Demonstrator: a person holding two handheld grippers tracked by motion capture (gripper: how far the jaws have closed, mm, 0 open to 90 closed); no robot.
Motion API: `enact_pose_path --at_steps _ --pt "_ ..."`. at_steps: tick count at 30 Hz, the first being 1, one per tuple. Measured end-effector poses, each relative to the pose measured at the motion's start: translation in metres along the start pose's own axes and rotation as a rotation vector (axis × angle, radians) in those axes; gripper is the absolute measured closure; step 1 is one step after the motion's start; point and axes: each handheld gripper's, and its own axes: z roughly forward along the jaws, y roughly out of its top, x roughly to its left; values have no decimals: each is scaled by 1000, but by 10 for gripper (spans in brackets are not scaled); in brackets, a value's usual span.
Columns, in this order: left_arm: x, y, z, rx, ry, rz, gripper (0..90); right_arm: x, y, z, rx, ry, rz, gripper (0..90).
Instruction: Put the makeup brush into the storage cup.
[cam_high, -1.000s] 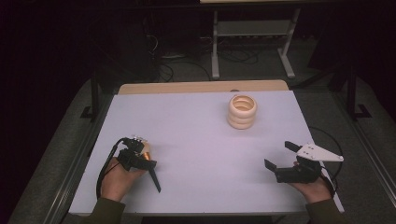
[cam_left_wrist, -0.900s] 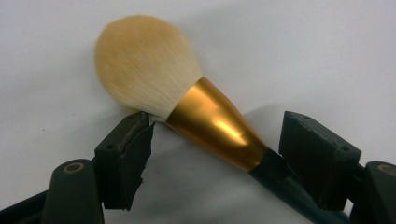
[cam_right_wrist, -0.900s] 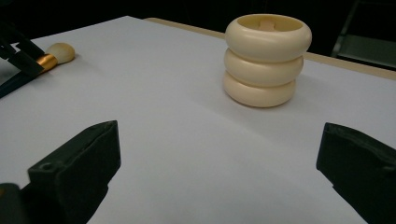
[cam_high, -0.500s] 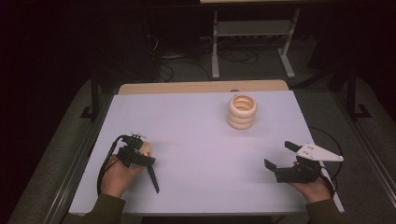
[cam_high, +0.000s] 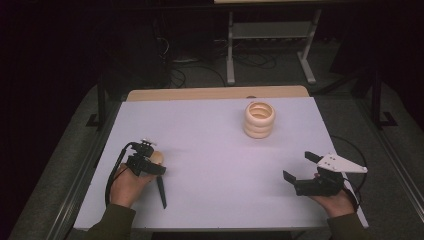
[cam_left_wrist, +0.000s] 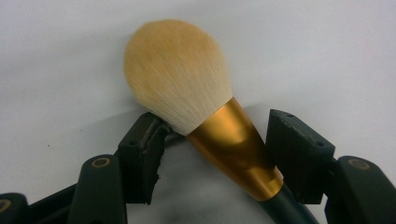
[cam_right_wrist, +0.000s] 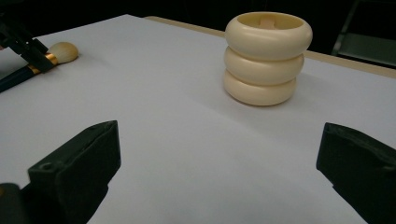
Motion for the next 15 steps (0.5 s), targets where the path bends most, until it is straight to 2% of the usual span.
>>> enact_pose_path --at_steps 7,15 --pt "0 4 1 12 4 0 409 -1 0 -1 0 -2 4 0" --pt "1 7 1 30 -3 20 425 -1 0 -1 -1 0 3 0"
